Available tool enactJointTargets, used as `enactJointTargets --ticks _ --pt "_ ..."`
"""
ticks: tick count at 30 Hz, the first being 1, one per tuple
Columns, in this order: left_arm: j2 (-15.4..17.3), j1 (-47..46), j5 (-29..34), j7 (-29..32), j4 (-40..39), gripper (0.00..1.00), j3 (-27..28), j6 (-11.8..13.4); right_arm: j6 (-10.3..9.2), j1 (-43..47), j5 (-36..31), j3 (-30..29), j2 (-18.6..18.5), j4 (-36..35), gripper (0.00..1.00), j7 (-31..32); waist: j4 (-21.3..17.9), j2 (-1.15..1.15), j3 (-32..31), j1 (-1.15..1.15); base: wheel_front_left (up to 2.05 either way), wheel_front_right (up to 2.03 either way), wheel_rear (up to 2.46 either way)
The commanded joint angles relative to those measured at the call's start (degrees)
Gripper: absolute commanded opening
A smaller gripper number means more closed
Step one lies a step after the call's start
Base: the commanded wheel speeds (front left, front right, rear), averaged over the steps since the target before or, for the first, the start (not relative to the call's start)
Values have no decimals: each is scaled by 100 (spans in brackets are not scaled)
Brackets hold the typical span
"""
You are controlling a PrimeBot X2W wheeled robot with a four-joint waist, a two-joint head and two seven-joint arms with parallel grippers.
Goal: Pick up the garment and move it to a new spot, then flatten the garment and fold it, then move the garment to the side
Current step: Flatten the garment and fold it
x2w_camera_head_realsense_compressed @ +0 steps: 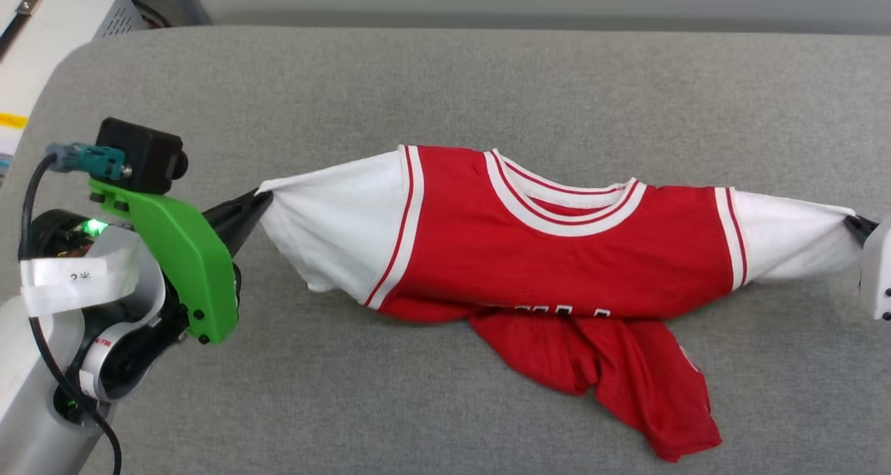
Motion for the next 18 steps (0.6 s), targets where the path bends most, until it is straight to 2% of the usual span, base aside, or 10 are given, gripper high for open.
enactJointTargets --ticks 1,7,8,12,18 --pt "-22 82 100 -104 24 0 81 43 -5 -96 46 -16 -94 -73 0 -114 -111 0 -429 0 0 0 0" --pt "9 96 153 -483 3 0 390 144 -5 -217 116 -94 -335 -409 0 -420 -210 0 -865 0 0 0 0" --pt "15 144 162 -675 19 0 560 223 -5 -201 142 -171 -373 -585 0 -524 -240 0 -1069 0 0 0 0" --pt "75 202 181 -862 -65 0 769 312 -5 -153 196 -285 -475 -957 0 -569 -267 0 -1220 0 0 0 0" --pt "27 117 202 -1184 -239 0 1055 419 -5 -246 339 -613 -399 -1488 0 -547 -269 0 -1280 0 0 0 0"
